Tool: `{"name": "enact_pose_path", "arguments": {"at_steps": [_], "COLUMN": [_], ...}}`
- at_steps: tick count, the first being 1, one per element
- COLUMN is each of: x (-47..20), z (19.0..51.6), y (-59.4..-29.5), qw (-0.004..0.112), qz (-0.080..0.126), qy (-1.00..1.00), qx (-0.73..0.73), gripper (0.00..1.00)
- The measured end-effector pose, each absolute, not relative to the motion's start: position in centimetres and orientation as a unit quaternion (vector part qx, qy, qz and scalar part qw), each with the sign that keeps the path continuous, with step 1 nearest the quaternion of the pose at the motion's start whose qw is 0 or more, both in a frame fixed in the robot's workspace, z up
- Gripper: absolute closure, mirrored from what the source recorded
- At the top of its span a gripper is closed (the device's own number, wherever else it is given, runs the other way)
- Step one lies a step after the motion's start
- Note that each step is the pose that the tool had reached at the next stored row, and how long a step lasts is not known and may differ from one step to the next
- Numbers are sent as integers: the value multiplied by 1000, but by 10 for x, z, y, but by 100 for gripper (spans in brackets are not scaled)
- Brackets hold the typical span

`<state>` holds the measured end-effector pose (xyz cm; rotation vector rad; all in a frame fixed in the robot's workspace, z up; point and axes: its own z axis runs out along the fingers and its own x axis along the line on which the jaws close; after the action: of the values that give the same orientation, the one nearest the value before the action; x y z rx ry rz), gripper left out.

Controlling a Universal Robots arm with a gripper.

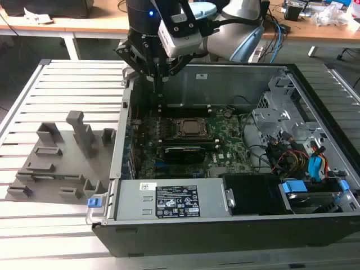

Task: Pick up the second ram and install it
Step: 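Reach for the second ram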

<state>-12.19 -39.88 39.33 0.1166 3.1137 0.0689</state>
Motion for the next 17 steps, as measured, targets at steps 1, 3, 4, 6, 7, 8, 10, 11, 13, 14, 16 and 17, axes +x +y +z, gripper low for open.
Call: {"name": "enact_pose_path", "arguments": {"at_steps": [1, 3, 4, 6, 7, 8, 10, 11, 13, 14, 16, 17], "x": [-122, -129, -130, -134, -135, -136, -137, -138, -139, -140, -145, -150], "z": [393, 393, 393, 393, 393, 393, 393, 393, 393, 393, 393, 393], "y": [-399, -399, -399, -399, -399, -399, -399, -399, -399, -399, -399, -399], "qw": [13, 13, 12, 12, 12, 12, 13, 12, 12, 13, 13, 12], "qz": [22, 22, 22, 22, 22, 22, 22, 22, 22, 22, 22, 22], "qy": [999, 999, 999, 999, 999, 999, 999, 999, 999, 999, 999, 999], "qx": [37, 37, 37, 37, 37, 37, 37, 37, 37, 37, 37, 37], "gripper": [89, 89, 89, 89, 89, 89, 89, 89, 89, 89, 89, 89]}}
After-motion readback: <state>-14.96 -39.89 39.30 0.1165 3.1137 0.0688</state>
